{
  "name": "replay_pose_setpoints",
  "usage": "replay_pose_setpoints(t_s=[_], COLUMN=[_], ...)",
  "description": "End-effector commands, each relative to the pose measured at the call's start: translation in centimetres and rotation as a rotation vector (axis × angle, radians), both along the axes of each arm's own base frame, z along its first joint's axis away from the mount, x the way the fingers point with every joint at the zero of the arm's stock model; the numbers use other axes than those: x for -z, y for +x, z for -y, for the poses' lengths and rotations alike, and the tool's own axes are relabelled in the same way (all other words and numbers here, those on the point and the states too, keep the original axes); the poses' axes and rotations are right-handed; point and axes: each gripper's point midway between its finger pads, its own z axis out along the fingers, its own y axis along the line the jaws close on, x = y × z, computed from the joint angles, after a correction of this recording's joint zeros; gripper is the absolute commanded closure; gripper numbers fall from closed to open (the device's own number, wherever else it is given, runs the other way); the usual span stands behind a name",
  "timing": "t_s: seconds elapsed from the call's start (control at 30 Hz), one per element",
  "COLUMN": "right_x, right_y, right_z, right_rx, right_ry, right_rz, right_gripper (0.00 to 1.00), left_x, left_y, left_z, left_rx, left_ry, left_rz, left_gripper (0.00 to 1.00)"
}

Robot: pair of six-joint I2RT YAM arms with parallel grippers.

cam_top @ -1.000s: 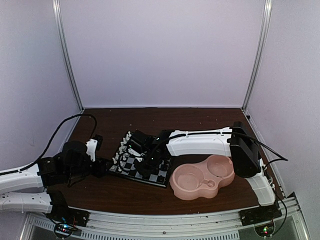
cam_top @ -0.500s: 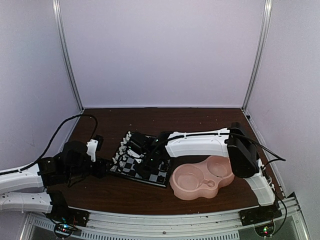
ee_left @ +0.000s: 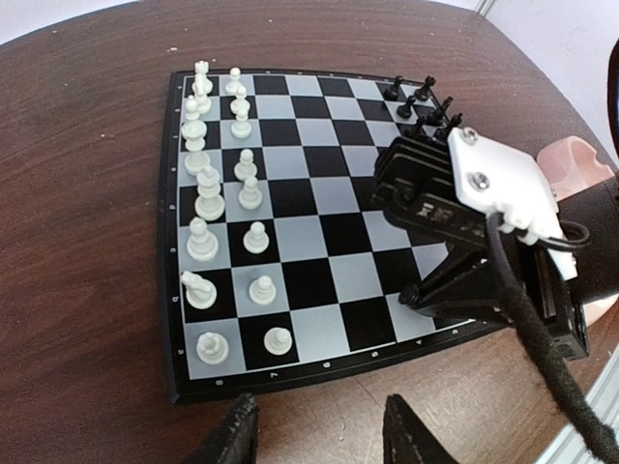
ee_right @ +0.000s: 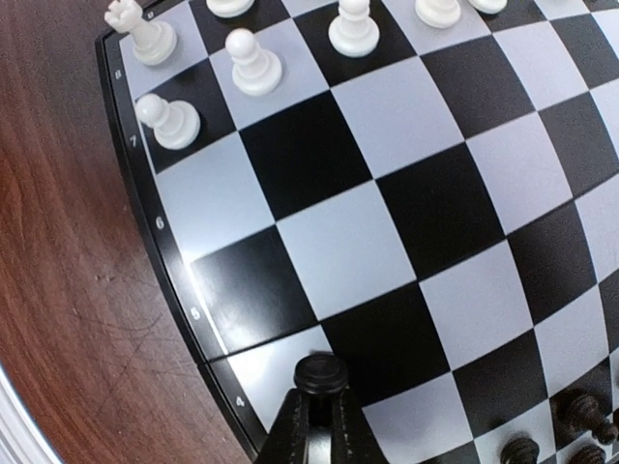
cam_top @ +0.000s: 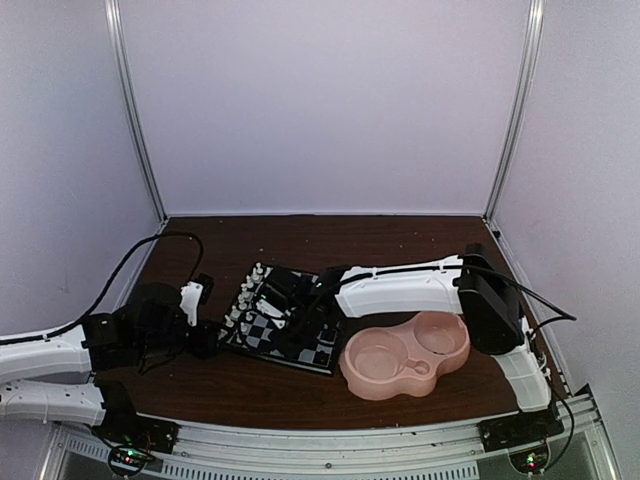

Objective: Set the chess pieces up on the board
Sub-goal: Place the pawn on the chessboard, then pick up the pawn from the chessboard.

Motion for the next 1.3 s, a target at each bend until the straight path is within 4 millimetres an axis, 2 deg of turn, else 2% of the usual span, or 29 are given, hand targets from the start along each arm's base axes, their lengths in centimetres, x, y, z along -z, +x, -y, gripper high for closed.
replay_pose_setpoints(t_s=[0.0,0.23,0.3,0.4,0.5,0.6,0.67,0.8,1.27], right_x=[-3.2,-4.7,-5.3,-6.9,-8.3,-9.7,-9.8,-10.8,-11.7], right_y=[-0.1,-0.4,-0.7,-1.2,-1.8,-2.7,-3.4,-4.3,-5.1], right_z=[0.3,1.2,1.3,1.2,1.5,1.6,1.9,1.7,1.1], right_rx=[-0.005,-0.007,-0.022,-0.050,-0.084,-0.130,-0.155,-0.192,-0.232], right_ry=[0.091,0.170,0.204,0.287,0.369,0.448,0.469,0.501,0.530], right_rz=[0.029,0.062,0.068,0.099,0.132,0.152,0.169,0.224,0.280], right_gripper=[0.94,0.95,0.96,0.97,0.97,0.97,0.96,0.95,0.95], left_x=[-2.2,-3.3,-3.8,-4.4,-5.1,-6.0,-6.3,-6.4,-4.4], left_y=[0.5,-0.3,-0.3,-0.4,-0.7,-1.1,-1.2,-1.2,-1.1], left_z=[2.1,5.6,6.4,7.0,7.6,8.5,9.0,10.0,11.2], left_rx=[0.057,0.188,0.214,0.224,0.228,0.248,0.248,0.256,0.264], left_ry=[-0.099,-0.259,-0.311,-0.398,-0.495,-0.588,-0.632,-0.695,-0.689], left_rz=[0.038,-0.030,-0.049,-0.098,-0.146,-0.212,-0.260,-0.331,-0.432], left_gripper=[0.55,0.52,0.48,0.35,0.29,0.28,0.29,0.35,0.40])
